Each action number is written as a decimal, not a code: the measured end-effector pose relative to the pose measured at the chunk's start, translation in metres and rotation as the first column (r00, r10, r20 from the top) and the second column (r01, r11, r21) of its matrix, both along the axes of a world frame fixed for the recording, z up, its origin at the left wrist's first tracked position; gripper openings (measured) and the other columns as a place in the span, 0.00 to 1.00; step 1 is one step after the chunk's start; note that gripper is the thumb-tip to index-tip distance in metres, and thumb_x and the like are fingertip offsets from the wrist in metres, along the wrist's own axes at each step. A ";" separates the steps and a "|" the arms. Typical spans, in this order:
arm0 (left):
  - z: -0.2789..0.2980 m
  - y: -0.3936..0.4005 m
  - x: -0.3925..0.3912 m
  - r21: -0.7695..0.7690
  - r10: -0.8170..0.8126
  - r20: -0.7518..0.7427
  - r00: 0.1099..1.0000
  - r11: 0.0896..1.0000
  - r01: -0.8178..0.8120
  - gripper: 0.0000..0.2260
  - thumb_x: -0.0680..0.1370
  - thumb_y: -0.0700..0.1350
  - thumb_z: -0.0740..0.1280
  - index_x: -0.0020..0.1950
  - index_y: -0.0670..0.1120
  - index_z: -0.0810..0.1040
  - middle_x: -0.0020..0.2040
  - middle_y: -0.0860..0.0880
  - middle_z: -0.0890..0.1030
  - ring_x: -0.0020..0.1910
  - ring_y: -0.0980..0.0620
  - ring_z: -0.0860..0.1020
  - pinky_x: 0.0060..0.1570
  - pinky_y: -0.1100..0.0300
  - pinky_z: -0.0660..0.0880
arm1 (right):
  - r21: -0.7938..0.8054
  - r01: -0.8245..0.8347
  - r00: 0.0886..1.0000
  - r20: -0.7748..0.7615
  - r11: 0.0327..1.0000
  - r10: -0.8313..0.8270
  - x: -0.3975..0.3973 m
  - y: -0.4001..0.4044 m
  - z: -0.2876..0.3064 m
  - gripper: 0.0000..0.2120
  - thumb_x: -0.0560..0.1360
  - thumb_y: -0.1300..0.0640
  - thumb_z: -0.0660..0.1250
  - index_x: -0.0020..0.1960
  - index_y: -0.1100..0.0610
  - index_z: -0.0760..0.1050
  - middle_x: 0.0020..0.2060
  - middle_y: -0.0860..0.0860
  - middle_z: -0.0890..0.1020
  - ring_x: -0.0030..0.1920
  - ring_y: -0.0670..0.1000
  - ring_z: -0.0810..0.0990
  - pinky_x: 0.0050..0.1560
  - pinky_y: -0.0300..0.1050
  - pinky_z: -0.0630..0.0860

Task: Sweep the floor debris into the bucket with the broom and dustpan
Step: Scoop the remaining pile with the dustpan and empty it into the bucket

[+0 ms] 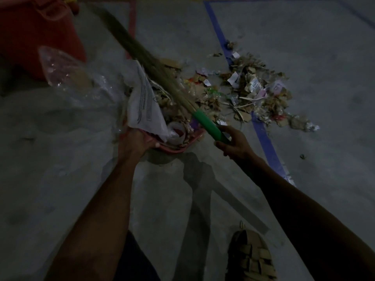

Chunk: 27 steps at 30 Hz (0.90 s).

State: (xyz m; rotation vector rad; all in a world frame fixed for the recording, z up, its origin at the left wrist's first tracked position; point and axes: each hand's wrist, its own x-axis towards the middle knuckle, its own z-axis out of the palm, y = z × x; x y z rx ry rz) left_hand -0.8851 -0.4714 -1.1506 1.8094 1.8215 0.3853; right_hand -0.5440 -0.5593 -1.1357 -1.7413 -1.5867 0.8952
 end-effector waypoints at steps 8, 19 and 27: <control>-0.006 -0.006 -0.028 -0.084 0.000 0.012 1.000 0.996 0.001 0.59 0.52 0.78 0.70 0.77 0.51 0.63 0.73 0.47 0.71 0.68 0.46 0.72 0.68 0.50 0.70 | -0.020 0.106 0.983 0.154 0.994 -0.101 0.000 0.015 -0.008 0.26 0.76 0.57 0.72 0.72 0.55 0.70 0.64 0.57 0.76 0.50 0.61 0.82 0.49 0.63 0.81; 0.002 -0.013 -0.034 -0.062 0.026 0.001 1.000 0.998 -0.026 0.50 0.55 0.78 0.71 0.72 0.56 0.71 0.67 0.51 0.77 0.63 0.47 0.76 0.61 0.50 0.74 | -0.137 -0.066 0.993 0.090 0.988 0.079 -0.014 0.010 -0.003 0.27 0.78 0.58 0.71 0.74 0.59 0.67 0.63 0.52 0.74 0.31 0.51 0.80 0.24 0.35 0.73; 0.013 -0.021 -0.024 -0.082 0.042 -0.021 0.999 0.996 -0.044 0.35 0.63 0.65 0.78 0.60 0.42 0.81 0.56 0.43 0.82 0.54 0.45 0.80 0.50 0.55 0.75 | -0.015 -0.190 0.980 -0.067 0.982 0.189 -0.030 0.016 0.019 0.20 0.76 0.62 0.73 0.67 0.55 0.73 0.58 0.53 0.78 0.26 0.48 0.78 0.25 0.41 0.75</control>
